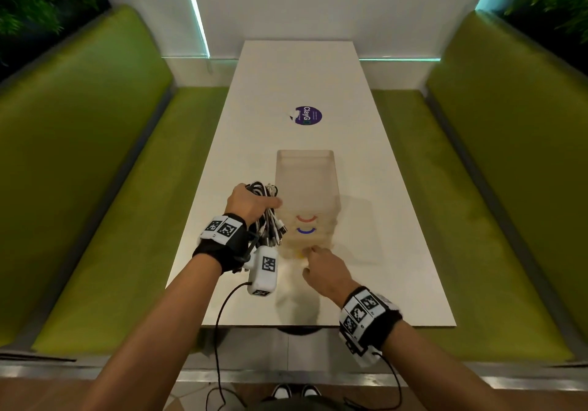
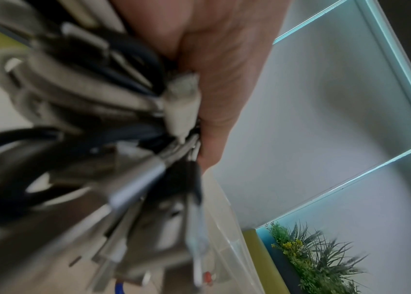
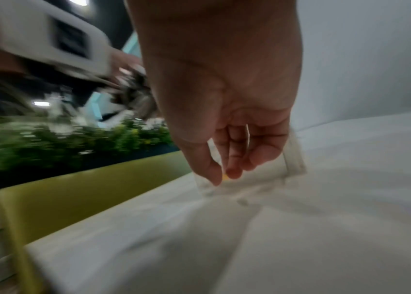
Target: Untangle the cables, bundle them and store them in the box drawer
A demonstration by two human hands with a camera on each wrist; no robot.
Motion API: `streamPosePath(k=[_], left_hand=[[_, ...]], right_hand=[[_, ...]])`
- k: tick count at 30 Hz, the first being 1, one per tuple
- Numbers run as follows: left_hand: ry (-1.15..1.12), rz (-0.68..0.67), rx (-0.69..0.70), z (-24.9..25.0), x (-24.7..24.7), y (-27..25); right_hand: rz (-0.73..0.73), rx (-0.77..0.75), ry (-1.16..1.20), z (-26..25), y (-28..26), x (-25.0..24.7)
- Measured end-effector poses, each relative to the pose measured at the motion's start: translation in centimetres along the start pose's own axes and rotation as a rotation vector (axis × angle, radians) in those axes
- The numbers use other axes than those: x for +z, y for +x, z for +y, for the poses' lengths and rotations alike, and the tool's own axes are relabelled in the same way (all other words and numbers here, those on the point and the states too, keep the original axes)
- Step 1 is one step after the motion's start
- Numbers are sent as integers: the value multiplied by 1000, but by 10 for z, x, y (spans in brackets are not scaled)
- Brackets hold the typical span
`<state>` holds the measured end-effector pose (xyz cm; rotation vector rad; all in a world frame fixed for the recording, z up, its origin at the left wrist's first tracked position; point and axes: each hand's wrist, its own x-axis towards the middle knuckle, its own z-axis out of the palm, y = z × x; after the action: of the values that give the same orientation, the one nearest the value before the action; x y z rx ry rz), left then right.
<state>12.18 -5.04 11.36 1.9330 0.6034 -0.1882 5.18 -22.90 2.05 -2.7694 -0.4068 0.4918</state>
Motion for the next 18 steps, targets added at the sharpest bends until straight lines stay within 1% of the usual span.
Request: streamPosePath(k=[4, 5, 7, 9, 11, 14, 18], left_hand=[[-8, -11, -4, -1, 0, 0], [-10, -13, -4, -1, 0, 1], [-13, -14, -5, -1, -1, 1], [-9, -11, 3, -1, -1, 1], [2, -9, 11, -2, -1, 1], [-8, -9, 16, -3, -1, 3], [-18, -21, 23, -5, 0, 3]], right_hand=[[-141, -110, -66, -6, -39, 3], [-147, -128, -67, -6, -45, 3], [-103, -155, -14, -8, -50, -1], [-28, -162, 47, -8, -48, -5], [-19, -145, 17, -6, -43, -5], [-104, -101, -42, -5, -39, -4], [-206, -105, -4, 2, -41, -5]])
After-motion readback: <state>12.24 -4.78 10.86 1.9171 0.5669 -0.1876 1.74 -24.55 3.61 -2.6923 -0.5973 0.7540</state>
